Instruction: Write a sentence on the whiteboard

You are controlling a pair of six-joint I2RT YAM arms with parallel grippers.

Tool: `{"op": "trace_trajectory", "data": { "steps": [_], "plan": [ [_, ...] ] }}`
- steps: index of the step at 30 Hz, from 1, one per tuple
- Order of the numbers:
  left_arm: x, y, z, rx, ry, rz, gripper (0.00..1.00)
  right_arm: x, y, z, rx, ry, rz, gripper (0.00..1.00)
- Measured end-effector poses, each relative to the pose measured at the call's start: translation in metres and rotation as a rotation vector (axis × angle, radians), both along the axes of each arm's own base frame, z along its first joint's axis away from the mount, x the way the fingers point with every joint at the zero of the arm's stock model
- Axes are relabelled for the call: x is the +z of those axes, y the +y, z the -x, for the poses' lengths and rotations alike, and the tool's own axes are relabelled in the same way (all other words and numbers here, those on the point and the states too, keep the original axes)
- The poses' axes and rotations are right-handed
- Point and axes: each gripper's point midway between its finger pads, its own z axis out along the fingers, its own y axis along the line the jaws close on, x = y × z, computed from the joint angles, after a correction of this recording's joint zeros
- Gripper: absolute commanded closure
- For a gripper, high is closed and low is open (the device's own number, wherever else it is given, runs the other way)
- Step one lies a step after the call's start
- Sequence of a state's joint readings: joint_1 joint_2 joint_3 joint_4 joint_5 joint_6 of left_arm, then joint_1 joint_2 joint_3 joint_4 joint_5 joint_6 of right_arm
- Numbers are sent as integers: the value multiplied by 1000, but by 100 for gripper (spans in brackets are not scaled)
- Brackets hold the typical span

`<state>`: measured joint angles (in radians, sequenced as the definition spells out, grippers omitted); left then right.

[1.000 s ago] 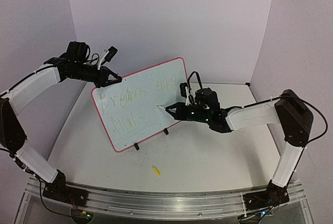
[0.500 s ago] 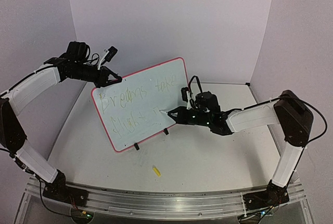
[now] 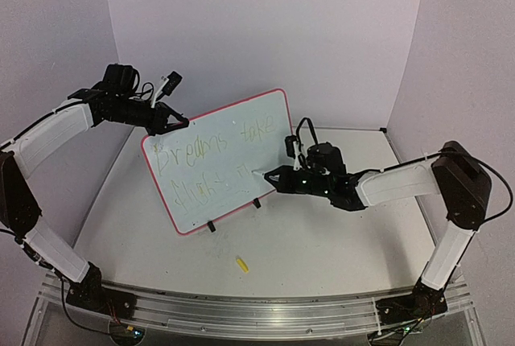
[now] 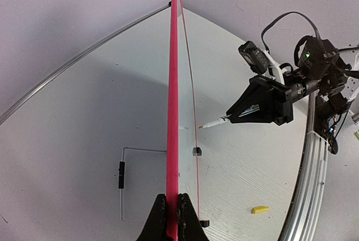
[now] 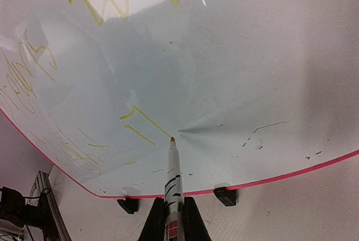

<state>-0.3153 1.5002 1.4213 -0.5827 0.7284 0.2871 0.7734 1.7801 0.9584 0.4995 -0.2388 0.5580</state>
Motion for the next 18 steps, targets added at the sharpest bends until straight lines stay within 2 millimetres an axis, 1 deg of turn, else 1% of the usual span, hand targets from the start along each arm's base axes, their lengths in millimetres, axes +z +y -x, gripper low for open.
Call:
{"op": "trace_trajectory", "data": {
  "steps": [5, 12, 18],
  "plan": [
    [0, 0, 0, -1, 0, 0, 100, 16, -1, 0, 1, -39, -20, 100],
    [0, 0, 0, -1, 0, 0, 100, 17, -3, -4, -8, -44, -20, 100],
    [0, 0, 0, -1, -1, 0, 100, 22, -3, -11, -20, -55, -28, 100]
  ]
}}
